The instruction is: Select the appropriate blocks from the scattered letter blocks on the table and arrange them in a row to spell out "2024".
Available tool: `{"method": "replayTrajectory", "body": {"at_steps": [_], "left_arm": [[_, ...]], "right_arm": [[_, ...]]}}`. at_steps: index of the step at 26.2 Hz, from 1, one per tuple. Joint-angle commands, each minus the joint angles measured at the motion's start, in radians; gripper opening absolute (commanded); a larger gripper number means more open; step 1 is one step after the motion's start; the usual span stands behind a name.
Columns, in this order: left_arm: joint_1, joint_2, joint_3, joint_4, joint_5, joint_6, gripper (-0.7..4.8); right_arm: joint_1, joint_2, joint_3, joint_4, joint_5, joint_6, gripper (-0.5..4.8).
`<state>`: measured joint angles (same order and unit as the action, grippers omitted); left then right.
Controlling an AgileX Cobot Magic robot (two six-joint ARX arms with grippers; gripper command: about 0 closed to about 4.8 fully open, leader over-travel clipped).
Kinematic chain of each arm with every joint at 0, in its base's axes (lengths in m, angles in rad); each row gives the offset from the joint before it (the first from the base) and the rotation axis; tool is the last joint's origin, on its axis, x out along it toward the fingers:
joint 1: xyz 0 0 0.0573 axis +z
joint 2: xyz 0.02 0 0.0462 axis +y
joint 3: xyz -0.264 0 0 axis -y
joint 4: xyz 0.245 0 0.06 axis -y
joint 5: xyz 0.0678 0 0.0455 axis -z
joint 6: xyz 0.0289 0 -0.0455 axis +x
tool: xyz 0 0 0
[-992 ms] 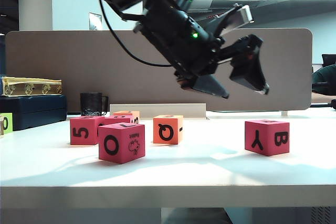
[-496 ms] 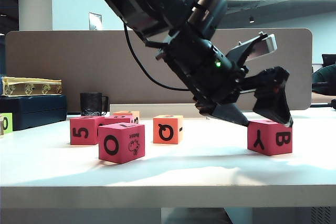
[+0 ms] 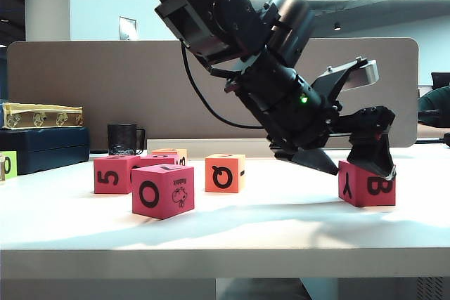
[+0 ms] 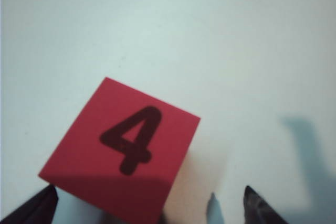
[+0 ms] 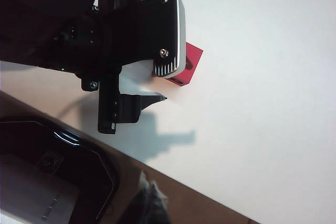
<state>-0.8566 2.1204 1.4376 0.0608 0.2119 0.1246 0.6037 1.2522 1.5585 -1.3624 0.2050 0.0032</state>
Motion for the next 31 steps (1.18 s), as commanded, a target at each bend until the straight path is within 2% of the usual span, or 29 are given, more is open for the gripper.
{"method": "replayTrajectory", "body": {"at_steps": [1, 4, 10, 16, 22, 31], "left_arm": [[0.005, -0.006, 0.003, 0.007, -0.035, 0.026, 4.79], [0.009, -0.001, 0.003, 0.008, -0.035, 0.027, 4.79], [0.010, 0.000, 0.002, 0.016, -0.027, 0.103, 4.79], [0.010, 0.000, 0.003, 0.054, 0.067, 0.116, 4.79], [0.011, 0.017, 0.003, 0.068, 0.062, 0.153, 4.79], [0.010, 0.026, 0.007, 0.076, 0.063, 0.157, 4.79]], "right_arm": [[0.000, -0.004, 0.004, 0.005, -0.001, 0.004, -0.02], [0.000, -0.004, 0.004, 0.005, -0.001, 0.004, -0.02], [0.000, -0.004, 0.004, 0.005, -0.002, 0.004, -0.02], [0.000, -0.004, 0.004, 0.005, -0.002, 0.005, -0.02], [0.001, -0.005, 0.004, 0.005, -0.002, 0.005, -0.02], [0.001, -0.006, 0.004, 0.006, -0.001, 0.005, -0.02]]}}
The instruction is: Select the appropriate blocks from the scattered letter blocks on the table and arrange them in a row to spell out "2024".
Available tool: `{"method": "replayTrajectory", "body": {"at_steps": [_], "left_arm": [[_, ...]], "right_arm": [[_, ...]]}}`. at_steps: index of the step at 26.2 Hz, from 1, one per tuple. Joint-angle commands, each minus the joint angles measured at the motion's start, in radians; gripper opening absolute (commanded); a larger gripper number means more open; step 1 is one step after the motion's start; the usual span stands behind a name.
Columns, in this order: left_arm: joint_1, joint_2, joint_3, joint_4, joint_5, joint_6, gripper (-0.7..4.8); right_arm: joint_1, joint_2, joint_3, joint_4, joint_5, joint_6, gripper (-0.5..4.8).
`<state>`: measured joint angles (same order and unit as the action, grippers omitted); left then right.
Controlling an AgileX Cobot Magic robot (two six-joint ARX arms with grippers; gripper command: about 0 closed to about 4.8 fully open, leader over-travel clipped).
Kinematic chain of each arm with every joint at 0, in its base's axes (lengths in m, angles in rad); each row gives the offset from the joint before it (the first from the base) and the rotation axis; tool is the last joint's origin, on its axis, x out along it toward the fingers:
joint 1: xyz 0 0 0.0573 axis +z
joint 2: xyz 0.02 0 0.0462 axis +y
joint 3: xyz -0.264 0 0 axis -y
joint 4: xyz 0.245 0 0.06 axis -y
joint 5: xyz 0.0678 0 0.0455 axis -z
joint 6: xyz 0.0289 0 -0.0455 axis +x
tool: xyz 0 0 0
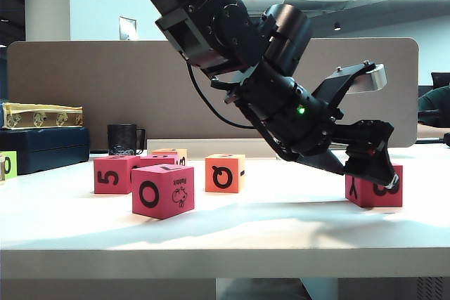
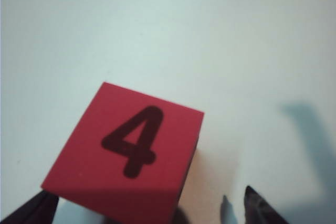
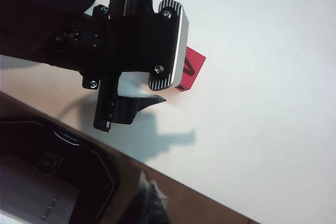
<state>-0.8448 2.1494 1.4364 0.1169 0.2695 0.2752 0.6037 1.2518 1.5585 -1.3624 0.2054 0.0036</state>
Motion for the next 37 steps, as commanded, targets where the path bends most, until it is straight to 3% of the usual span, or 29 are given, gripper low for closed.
{"method": "replayTrajectory", "body": {"at_steps": [1, 7, 14, 15, 17, 23, 25, 37], "left_arm": [[-0.002, -0.004, 0.010, 0.020, 0.006, 0.006, 4.79], [-0.001, -0.003, 0.010, 0.035, 0.005, 0.064, 4.79], [-0.001, -0.003, 0.010, 0.049, 0.050, 0.066, 4.79], [-0.002, -0.003, 0.010, 0.048, 0.049, 0.066, 4.57], [-0.002, -0.003, 0.010, 0.044, 0.049, 0.065, 3.45], [-0.002, -0.003, 0.010, 0.035, 0.048, 0.065, 3.25], [-0.002, -0.003, 0.008, 0.034, 0.048, 0.065, 2.41], [-0.001, -0.004, 0.008, 0.042, 0.030, 0.037, 2.36]], "right_arm": [[0.001, -0.005, 0.004, 0.006, -0.001, 0.004, -0.02], [0.001, -0.005, 0.004, 0.006, -0.001, 0.004, -0.02], [0.001, -0.005, 0.004, 0.006, -0.001, 0.004, -0.02], [0.001, -0.005, 0.004, 0.007, -0.001, 0.004, -0.02], [0.001, -0.005, 0.004, 0.009, -0.001, 0.004, -0.02], [0.001, -0.005, 0.004, 0.009, -0.001, 0.004, -0.02], [0.001, -0.005, 0.004, 0.010, -0.001, 0.004, -0.02], [0.001, -0.005, 0.004, 0.010, -0.001, 0.004, -0.02]]}}
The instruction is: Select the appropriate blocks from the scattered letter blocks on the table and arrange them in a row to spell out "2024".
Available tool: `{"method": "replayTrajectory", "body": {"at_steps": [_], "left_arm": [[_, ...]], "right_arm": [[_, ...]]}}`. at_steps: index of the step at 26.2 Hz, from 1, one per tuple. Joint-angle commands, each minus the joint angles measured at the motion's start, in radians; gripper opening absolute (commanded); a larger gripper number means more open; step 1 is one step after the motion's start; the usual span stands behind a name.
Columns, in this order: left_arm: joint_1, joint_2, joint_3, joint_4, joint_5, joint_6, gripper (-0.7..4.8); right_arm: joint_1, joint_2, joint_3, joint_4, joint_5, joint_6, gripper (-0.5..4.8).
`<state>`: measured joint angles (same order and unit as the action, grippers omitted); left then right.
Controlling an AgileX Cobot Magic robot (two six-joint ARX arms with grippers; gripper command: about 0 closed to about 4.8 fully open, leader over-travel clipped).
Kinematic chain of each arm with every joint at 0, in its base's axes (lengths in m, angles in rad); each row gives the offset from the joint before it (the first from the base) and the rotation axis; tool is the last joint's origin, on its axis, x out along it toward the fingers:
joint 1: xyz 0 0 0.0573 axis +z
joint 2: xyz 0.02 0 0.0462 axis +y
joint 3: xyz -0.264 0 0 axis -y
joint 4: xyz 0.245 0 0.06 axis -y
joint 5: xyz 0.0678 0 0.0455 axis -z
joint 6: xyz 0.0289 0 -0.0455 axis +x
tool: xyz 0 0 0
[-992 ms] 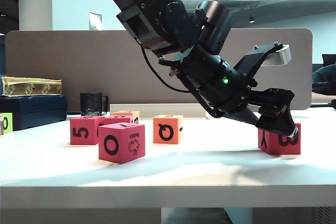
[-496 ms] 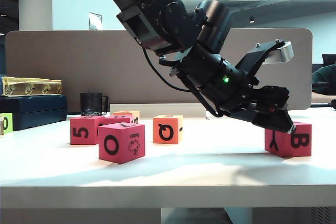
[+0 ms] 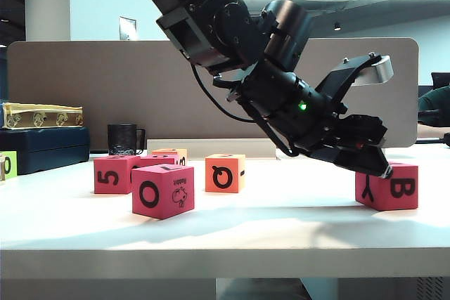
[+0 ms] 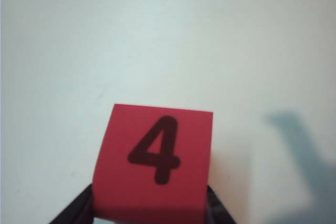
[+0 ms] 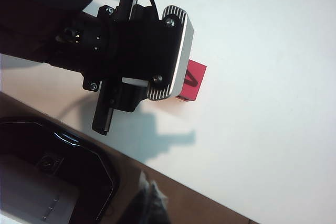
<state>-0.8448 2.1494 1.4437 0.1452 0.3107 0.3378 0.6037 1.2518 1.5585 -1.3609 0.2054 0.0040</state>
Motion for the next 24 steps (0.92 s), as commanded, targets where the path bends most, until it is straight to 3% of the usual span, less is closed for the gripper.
{"method": "replayTrajectory", "body": {"at_steps": [1, 4, 9, 11, 14, 19, 24], "left_arm": [[0.002, -0.004, 0.001, 0.015, -0.027, -0.034, 2.36], [0.008, -0.005, 0.002, 0.021, -0.149, -0.098, 2.36], [0.016, -0.006, 0.002, 0.021, -0.255, -0.160, 2.36], [0.023, -0.012, 0.003, 0.019, -0.368, -0.217, 2.37], [0.023, -0.024, 0.003, 0.009, -0.463, -0.286, 2.37], [0.023, -0.053, 0.003, -0.040, -0.550, -0.377, 2.37], [0.023, -0.080, 0.003, -0.104, -0.555, -0.459, 2.37]], "right_arm": [[0.001, -0.005, 0.004, 0.008, -0.001, 0.004, -0.02], [0.001, -0.005, 0.004, 0.011, -0.001, 0.003, -0.02], [0.001, -0.005, 0.004, 0.023, -0.001, 0.003, -0.02], [0.000, -0.005, 0.004, 0.034, -0.001, 0.003, -0.02], [0.001, -0.005, 0.004, 0.038, -0.001, 0.003, -0.02], [0.000, -0.005, 0.004, 0.040, 0.002, 0.003, -0.02], [0.000, -0.005, 0.004, 0.048, 0.002, 0.003, -0.02]]}}
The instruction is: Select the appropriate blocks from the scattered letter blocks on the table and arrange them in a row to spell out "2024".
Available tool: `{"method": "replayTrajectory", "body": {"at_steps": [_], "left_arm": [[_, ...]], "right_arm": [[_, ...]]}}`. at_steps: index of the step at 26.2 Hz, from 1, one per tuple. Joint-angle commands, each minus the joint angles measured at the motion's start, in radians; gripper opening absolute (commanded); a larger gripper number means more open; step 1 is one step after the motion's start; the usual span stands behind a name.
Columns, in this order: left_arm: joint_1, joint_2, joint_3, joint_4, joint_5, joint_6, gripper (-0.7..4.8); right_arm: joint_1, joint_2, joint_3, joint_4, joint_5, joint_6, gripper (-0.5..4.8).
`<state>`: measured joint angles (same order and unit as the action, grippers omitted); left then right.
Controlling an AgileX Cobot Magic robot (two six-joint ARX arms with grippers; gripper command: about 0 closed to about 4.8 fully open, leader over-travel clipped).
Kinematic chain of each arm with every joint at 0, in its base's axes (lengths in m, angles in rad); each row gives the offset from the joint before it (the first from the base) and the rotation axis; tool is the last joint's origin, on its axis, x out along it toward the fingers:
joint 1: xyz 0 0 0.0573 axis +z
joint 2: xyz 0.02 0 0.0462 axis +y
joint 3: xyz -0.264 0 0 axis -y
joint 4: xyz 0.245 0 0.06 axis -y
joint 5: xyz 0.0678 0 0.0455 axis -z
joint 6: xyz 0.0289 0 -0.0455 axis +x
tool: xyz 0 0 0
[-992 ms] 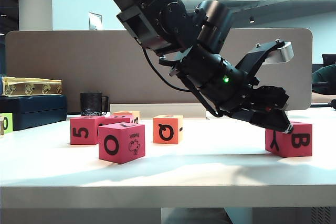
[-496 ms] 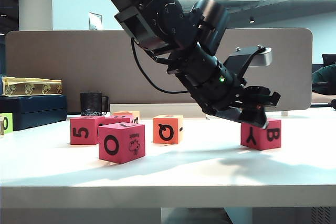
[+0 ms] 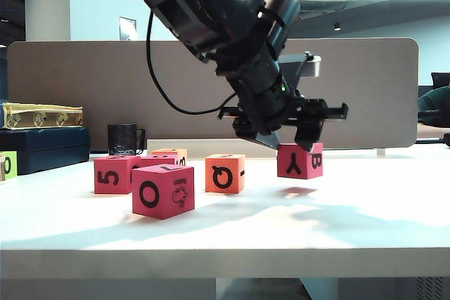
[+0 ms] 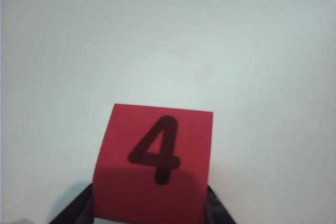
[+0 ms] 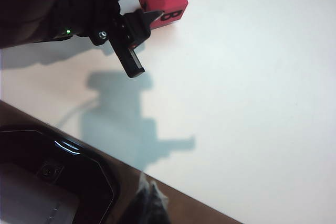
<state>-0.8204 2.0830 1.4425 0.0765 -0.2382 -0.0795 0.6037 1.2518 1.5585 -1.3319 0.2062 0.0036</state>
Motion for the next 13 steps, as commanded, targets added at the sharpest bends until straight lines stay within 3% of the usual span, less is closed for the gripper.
{"method": "replayTrajectory", "body": {"at_steps": [1, 6, 10, 13], "left_arm": [[-0.002, -0.018, 0.004, -0.051, -0.008, -0.052, 2.37], [-0.001, -0.020, 0.004, -0.169, -0.013, -0.123, 2.37], [0.000, -0.019, 0.004, -0.172, -0.046, -0.158, 2.37], [0.006, -0.019, 0.004, -0.176, -0.064, -0.304, 2.37]], "right_arm": [[0.000, -0.005, 0.004, 0.019, 0.001, 0.003, -0.02], [0.000, -0.005, 0.004, 0.019, -0.002, 0.003, -0.02], [0.000, -0.005, 0.004, 0.023, -0.002, 0.003, -0.02], [0.000, -0.005, 0.004, 0.027, -0.002, 0.003, -0.02]]}}
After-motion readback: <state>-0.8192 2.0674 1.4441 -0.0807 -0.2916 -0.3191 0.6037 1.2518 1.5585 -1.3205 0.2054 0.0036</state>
